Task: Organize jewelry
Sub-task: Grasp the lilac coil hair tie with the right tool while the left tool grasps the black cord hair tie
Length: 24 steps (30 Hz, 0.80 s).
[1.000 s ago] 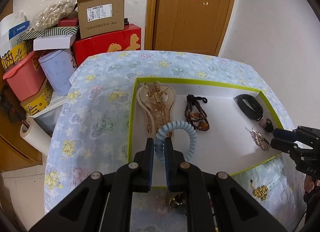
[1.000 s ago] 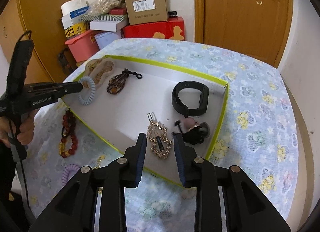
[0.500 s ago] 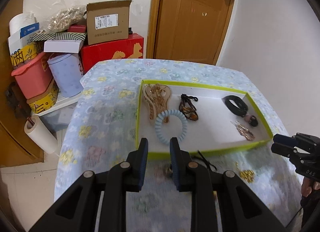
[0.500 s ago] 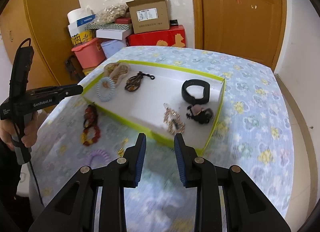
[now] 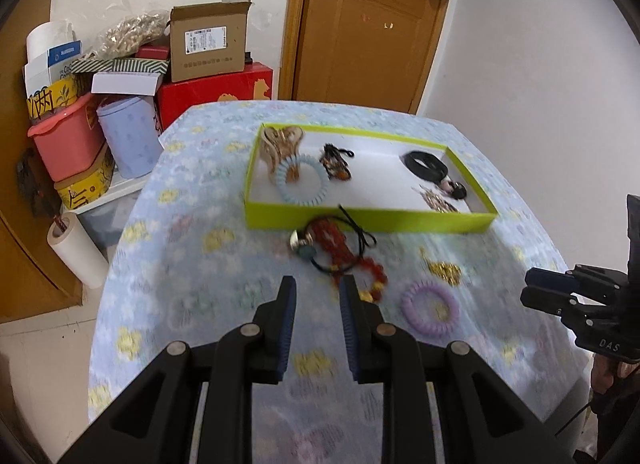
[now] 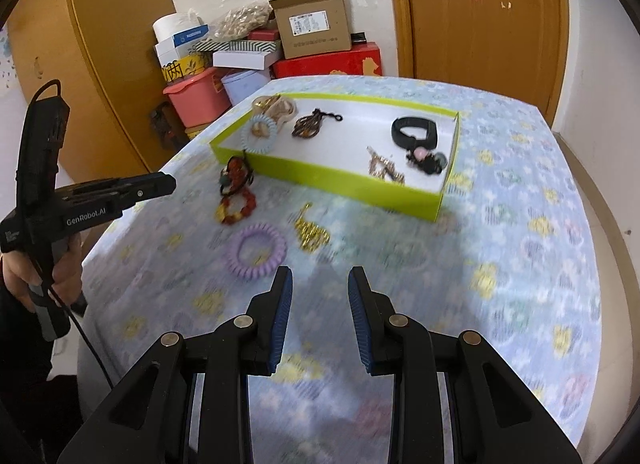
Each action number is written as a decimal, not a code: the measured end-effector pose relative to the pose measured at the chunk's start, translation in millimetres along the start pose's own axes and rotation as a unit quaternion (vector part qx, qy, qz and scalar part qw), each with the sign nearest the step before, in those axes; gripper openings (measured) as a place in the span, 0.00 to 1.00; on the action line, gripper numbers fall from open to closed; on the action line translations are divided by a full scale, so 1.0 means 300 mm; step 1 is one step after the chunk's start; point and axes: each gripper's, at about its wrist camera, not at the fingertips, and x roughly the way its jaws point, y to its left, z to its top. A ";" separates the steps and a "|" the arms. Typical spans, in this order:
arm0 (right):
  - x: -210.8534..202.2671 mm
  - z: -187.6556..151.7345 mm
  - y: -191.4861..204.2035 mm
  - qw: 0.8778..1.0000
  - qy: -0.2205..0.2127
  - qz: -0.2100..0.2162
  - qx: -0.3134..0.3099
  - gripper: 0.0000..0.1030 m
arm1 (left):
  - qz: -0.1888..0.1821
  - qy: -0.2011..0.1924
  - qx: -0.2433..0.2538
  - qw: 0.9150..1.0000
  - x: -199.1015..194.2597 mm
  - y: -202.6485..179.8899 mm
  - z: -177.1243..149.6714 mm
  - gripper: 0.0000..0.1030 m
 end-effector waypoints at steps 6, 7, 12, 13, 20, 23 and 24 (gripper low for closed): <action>0.007 -0.024 0.011 1.000 0.006 0.005 0.005 0.29 | -0.007 0.006 -0.003 1.000 -0.011 -0.007 -0.037 0.23; 0.008 -0.024 0.013 1.000 0.006 0.005 0.006 0.29 | -0.008 0.007 -0.004 1.000 -0.010 -0.007 -0.041 0.23; 0.022 -0.020 0.029 1.000 0.007 0.012 0.001 0.29 | -0.008 0.009 -0.010 1.000 0.000 0.003 -0.045 0.23; 0.026 -0.019 0.031 1.000 0.007 0.013 0.001 0.29 | -0.009 0.010 -0.011 1.000 0.004 0.004 -0.045 0.23; 0.079 0.001 0.049 1.000 0.015 0.014 -0.007 0.29 | -0.011 0.014 -0.018 1.000 0.032 0.015 -0.040 0.23; 0.105 0.016 0.061 1.000 0.018 0.016 -0.013 0.29 | -0.013 0.014 -0.019 1.000 0.042 0.019 -0.032 0.23; 0.120 0.023 0.068 1.000 0.020 0.017 -0.016 0.29 | -0.013 0.014 -0.019 1.000 0.045 0.021 -0.028 0.23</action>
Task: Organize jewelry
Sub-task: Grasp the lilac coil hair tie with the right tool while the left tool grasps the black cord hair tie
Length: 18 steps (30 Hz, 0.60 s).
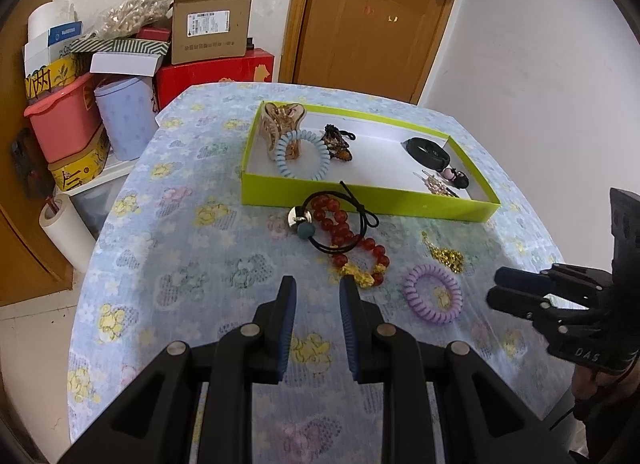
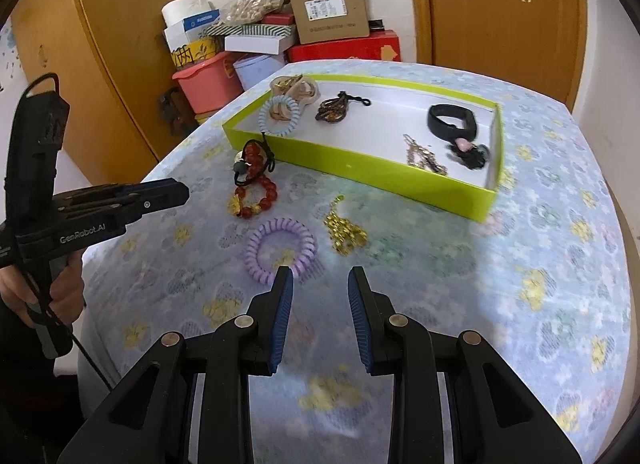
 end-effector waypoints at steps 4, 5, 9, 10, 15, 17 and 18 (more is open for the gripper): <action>0.051 0.024 0.016 1.000 0.008 0.005 -0.006 0.29 | 0.004 -0.004 -0.002 1.000 0.015 0.013 0.024 0.23; 0.062 0.028 0.020 1.000 0.010 0.005 -0.007 0.29 | 0.004 -0.004 -0.002 1.000 0.020 0.016 0.032 0.23; 0.111 0.043 0.026 1.000 0.022 0.002 -0.011 0.29 | 0.007 -0.006 -0.001 1.000 0.050 0.028 0.063 0.23; 0.116 0.045 0.027 1.000 0.022 0.001 -0.013 0.29 | 0.007 -0.006 0.001 1.000 0.060 0.030 0.072 0.23; 0.121 0.053 0.038 0.999 0.021 -0.015 -0.028 0.18 | 0.008 0.001 0.009 1.000 0.127 0.041 0.111 0.23; 0.123 0.053 0.040 0.999 0.021 -0.022 -0.036 0.13 | 0.008 0.006 0.011 1.000 0.157 0.044 0.123 0.23; 0.123 0.052 0.040 0.999 0.021 -0.023 -0.037 0.12 | 0.008 0.008 0.011 1.000 0.169 0.046 0.127 0.23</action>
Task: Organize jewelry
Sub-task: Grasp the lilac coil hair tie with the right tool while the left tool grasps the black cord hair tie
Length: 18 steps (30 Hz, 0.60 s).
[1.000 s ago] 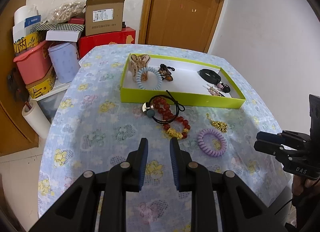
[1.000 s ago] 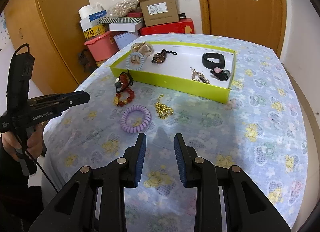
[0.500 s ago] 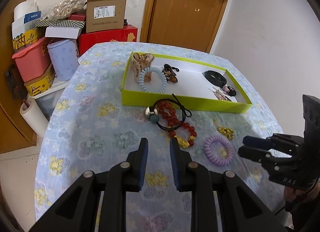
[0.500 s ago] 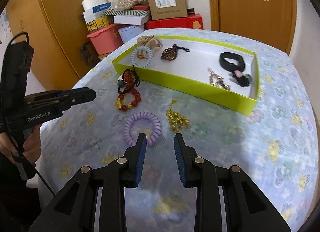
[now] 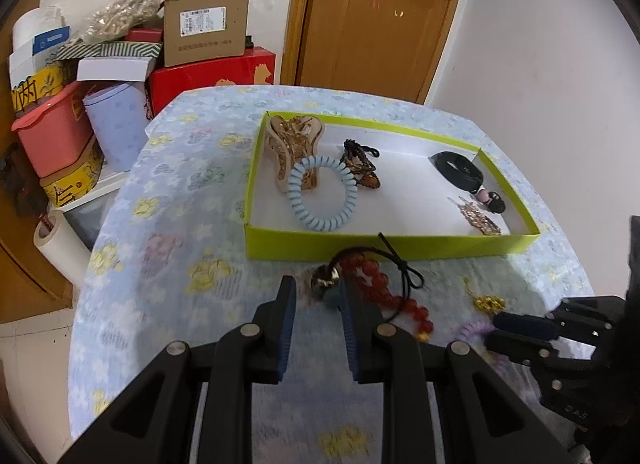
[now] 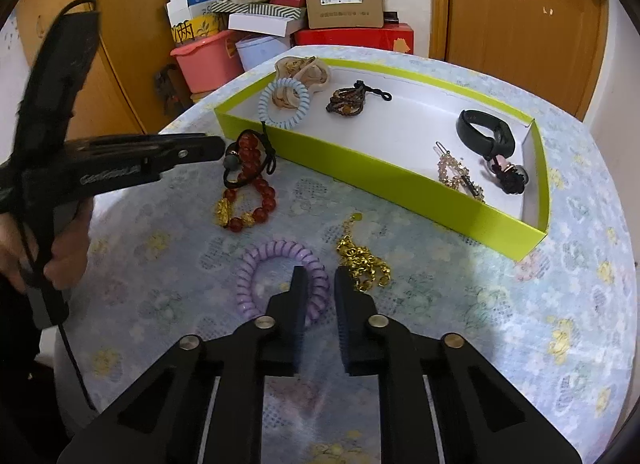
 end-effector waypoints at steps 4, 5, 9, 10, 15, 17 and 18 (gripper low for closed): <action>-0.003 -0.002 0.001 1.000 0.001 -0.001 -0.006 0.11 | -0.011 0.008 0.000 1.000 0.033 0.006 0.008 0.27; -0.002 -0.002 0.001 1.000 0.001 -0.001 -0.007 0.11 | -0.014 0.008 0.000 1.000 0.036 0.007 0.009 0.27; -0.001 0.000 0.004 1.000 0.000 -0.002 -0.012 0.11 | -0.012 0.013 0.005 1.000 0.060 0.006 0.011 0.30; 0.000 0.000 0.005 1.000 0.000 -0.003 -0.013 0.11 | -0.011 0.012 0.007 1.000 0.062 0.003 0.010 0.30; 0.002 -0.001 0.011 1.000 -0.003 -0.008 -0.015 0.10 | -0.005 0.010 0.022 1.000 0.065 -0.016 0.007 0.23; 0.000 -0.002 0.012 1.000 -0.004 -0.011 -0.015 0.09 | 0.000 0.011 0.023 1.000 0.064 -0.020 0.005 0.17; -0.002 -0.003 0.013 1.000 -0.005 -0.012 -0.015 0.09 | 0.002 0.010 0.024 1.000 0.061 -0.022 0.003 0.16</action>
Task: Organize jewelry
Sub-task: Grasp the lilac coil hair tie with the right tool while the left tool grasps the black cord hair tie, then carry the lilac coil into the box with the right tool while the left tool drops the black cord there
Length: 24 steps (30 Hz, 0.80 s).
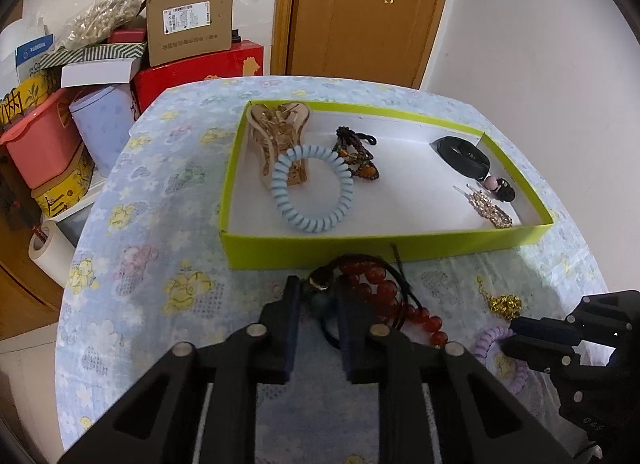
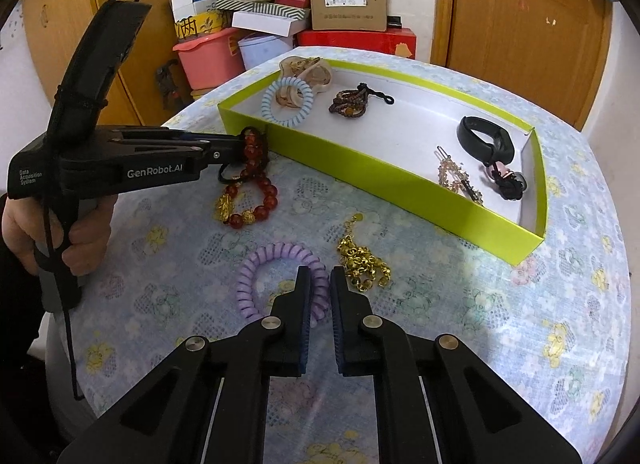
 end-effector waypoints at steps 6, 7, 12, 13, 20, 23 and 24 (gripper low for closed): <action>-0.027 -0.008 -0.003 1.000 -0.008 -0.002 0.005 0.09 | 0.005 -0.011 -0.007 1.000 -0.034 0.000 -0.016 0.14; -0.034 -0.009 -0.004 1.000 -0.010 -0.003 0.006 0.09 | 0.005 -0.013 -0.008 1.000 -0.044 -0.001 -0.019 0.14; -0.075 -0.016 -0.008 1.000 -0.023 -0.005 0.014 0.09 | 0.008 -0.029 -0.005 1.000 -0.106 -0.012 -0.033 0.14; -0.087 -0.018 -0.010 1.000 -0.026 -0.004 0.016 0.09 | 0.008 -0.033 -0.005 0.999 -0.121 -0.015 -0.035 0.14; -0.171 -0.026 -0.017 0.998 -0.051 -0.007 0.026 0.09 | 0.006 -0.052 -0.005 0.999 -0.215 -0.040 -0.058 0.14; -0.200 -0.023 -0.017 0.998 -0.060 -0.009 0.028 0.09 | 0.002 -0.059 -0.004 0.998 -0.249 -0.058 -0.063 0.14; -0.213 -0.024 -0.018 0.997 -0.063 -0.010 0.029 0.09 | 0.000 -0.062 -0.002 0.998 -0.260 -0.066 -0.063 0.14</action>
